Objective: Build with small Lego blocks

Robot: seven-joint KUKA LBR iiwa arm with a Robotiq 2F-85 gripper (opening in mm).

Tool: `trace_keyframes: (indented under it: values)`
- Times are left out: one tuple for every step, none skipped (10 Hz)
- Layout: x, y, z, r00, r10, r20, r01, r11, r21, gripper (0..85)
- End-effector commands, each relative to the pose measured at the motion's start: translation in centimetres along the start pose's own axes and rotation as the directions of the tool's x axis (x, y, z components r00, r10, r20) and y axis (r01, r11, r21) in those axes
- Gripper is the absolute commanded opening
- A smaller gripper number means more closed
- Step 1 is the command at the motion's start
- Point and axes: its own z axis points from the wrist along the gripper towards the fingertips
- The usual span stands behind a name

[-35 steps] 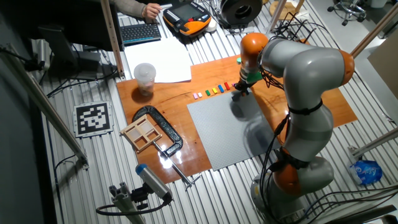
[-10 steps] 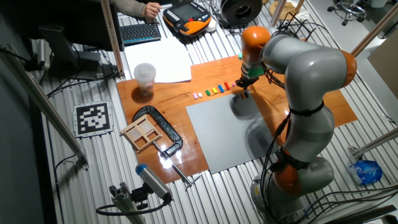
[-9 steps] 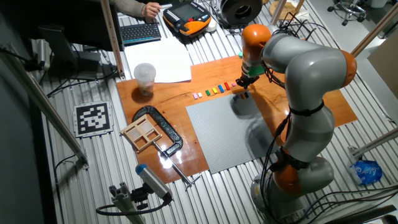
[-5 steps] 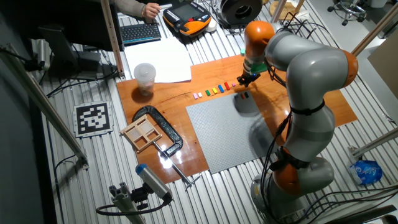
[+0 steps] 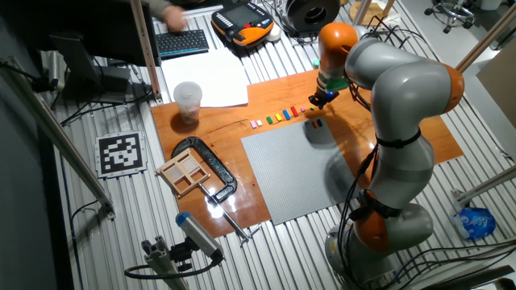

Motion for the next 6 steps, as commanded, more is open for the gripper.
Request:
trace_keyframes:
  values:
    - [0.03, 0.03, 0.03, 1.000, -0.006, -0.006, 0.006, 1.000, -0.001, 0.0]
    - [0.16, 0.14, 0.03, 1.000, -0.012, -0.009, 0.012, 1.000, -0.001, 0.0]
    - [0.25, 0.25, 0.06, 1.000, -0.012, -0.006, 0.012, 1.000, 0.000, 0.0]
    - [0.26, 0.25, 0.06, 1.000, -0.015, -0.004, 0.015, 1.000, 0.002, 0.0]
    - [0.24, 0.25, 0.07, 1.000, -0.015, -0.003, 0.015, 1.000, 0.003, 0.0]
    - [0.23, 0.26, 0.08, 1.000, -0.020, -0.003, 0.020, 1.000, 0.005, 0.0]
